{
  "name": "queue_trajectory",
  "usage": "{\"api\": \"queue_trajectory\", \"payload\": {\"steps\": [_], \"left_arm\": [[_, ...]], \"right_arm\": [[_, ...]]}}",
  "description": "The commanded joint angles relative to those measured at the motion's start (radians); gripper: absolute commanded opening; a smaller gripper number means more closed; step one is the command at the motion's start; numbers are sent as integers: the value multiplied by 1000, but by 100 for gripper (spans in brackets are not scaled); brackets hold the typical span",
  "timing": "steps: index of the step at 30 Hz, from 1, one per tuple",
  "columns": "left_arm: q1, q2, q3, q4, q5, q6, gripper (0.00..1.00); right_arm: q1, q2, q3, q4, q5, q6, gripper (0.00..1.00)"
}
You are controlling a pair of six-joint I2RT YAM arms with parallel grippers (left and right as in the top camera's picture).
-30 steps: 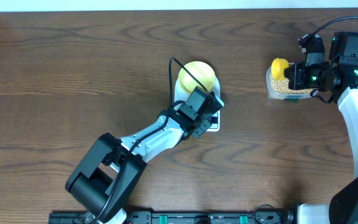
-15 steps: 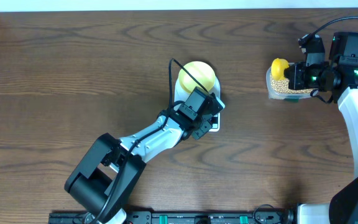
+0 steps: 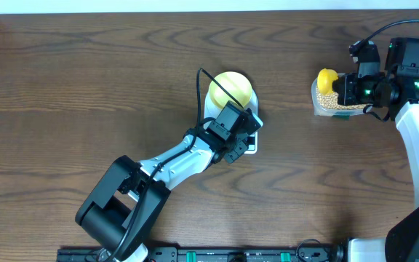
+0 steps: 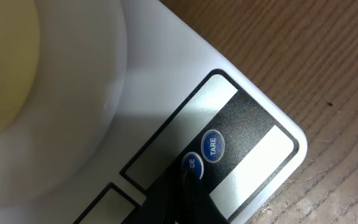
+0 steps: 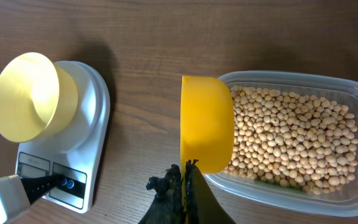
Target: Scoop item into bowl and weigh 50g on scale
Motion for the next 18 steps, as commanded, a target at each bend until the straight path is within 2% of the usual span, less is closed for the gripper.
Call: {"api": "queue_trajectory", "payload": {"steps": [1, 12, 18], "left_arm": [[18, 90, -74, -51, -32, 22, 7], [23, 136, -74, -6, -36, 24, 7], [23, 100, -74, -6, -35, 15, 7]], "right_arm": [[4, -10, 11, -4, -6, -14, 1], [4, -10, 11, -8, -6, -15, 1], [4, -10, 11, -6, -5, -15, 1]]}}
